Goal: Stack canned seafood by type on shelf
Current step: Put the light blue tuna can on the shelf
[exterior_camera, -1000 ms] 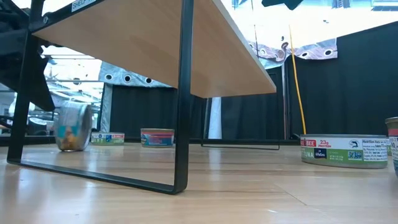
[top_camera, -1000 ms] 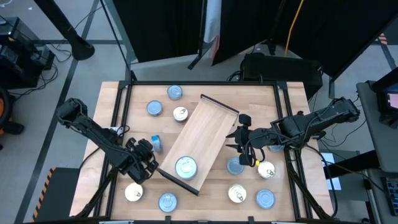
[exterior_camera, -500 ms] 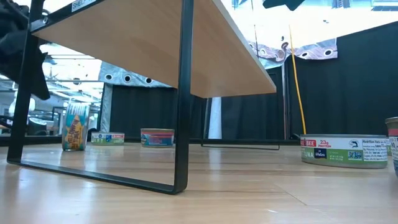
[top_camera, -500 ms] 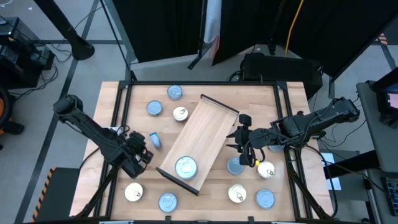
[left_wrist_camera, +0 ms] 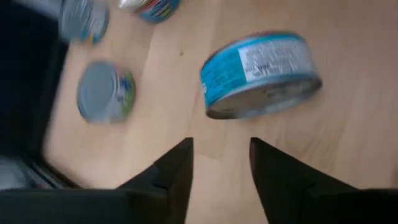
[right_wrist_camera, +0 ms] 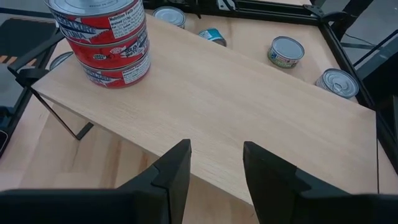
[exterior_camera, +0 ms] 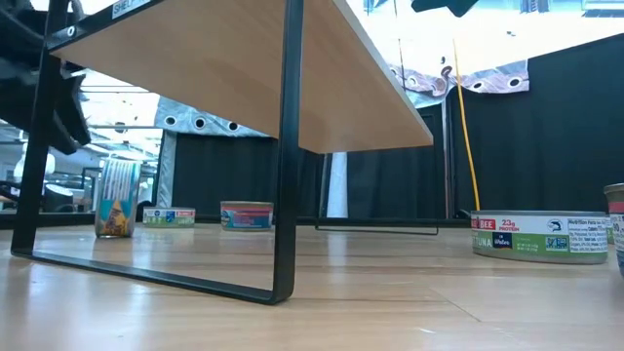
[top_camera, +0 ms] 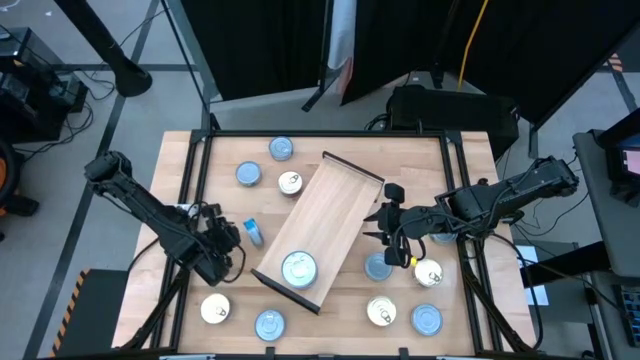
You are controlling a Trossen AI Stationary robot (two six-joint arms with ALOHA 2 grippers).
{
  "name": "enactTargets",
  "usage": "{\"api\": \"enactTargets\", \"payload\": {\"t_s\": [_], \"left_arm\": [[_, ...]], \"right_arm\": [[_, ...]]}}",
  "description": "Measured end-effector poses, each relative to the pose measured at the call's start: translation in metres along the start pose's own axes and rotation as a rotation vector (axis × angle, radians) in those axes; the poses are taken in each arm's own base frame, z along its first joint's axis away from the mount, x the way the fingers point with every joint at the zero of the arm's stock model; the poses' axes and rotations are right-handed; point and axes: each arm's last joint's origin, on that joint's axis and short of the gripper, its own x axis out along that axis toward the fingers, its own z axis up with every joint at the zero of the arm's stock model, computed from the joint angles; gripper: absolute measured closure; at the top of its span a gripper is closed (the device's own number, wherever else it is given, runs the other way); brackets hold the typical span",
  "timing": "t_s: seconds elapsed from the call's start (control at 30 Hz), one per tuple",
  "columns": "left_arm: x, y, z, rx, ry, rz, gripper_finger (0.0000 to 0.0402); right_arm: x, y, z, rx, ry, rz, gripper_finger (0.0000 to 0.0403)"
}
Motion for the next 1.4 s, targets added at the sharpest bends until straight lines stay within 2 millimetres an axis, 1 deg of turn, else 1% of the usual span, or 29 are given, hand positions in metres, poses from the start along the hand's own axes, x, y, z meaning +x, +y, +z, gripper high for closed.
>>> {"api": "enactTargets", "payload": {"t_s": [0.1,0.17,0.3,0.5,0.6,0.7,0.77,0.83,0.97,1.07,1.13,1.23,1.33,1.4], "left_arm": [[0.001,0.002,0.002,0.18,-0.006,0.015,0.0212],[0.003,0.003,0.003,0.231,-0.003,0.026,0.0197],[0.006,0.006,0.007,0.201,0.013,0.021,0.0176],[0.007,-0.005,0.018,0.096,-0.047,-0.121,0.0166],[0.004,-0.006,0.02,0.134,-0.047,-0.206,0.0166],[0.001,0.001,0.02,0.166,-0.02,-0.305,0.0166],[-0.002,0.01,0.02,0.184,-0.033,-0.365,0.0166],[-0.005,0.02,0.021,0.207,-0.07,-0.382,0.0166],[-0.01,0.044,0.023,0.157,-0.14,-0.41,0.0166],[-0.012,0.052,0.026,0.156,-0.184,-0.458,0.0166],[-0.011,0.055,0.029,0.194,-0.237,-0.396,0.0166],[-0.012,0.061,0.034,0.33,-0.311,-0.182,0.0166],[-0.015,0.065,0.035,0.386,-0.308,-0.114,0.0166],[-0.016,0.067,0.036,0.418,-0.311,-0.119,0.0166]], "right_arm": [[0.0,0.0,0.0,0.002,0.0,0.0,0.0264],[0.0,0.0,0.0,0.002,0.0,0.0,0.0264],[0.0,0.0,0.0,0.002,0.0,-0.001,0.0264],[0.0,0.0,0.0,-0.01,-0.001,-0.006,0.0264],[0.0,0.0,0.0,-0.028,-0.001,-0.006,0.0264],[0.0,0.0,0.0,-0.031,-0.001,-0.005,0.0264],[0.0,0.0,0.0,-0.031,-0.001,-0.005,0.0264],[0.0,0.0,0.0,-0.034,-0.001,-0.005,0.0264],[0.0,0.0,0.0,-0.046,0.0,-0.005,0.0264],[0.0,0.0,0.0,-0.051,0.0,-0.005,0.0264],[0.0,0.0,0.0,-0.051,0.0,-0.005,0.0264],[0.0,0.0,0.0,-0.051,0.0,-0.005,0.0264],[0.0,0.0,0.0,-0.051,0.0,-0.005,0.0264],[0.0,0.0,0.0,-0.049,0.001,-0.005,0.0264]]}}
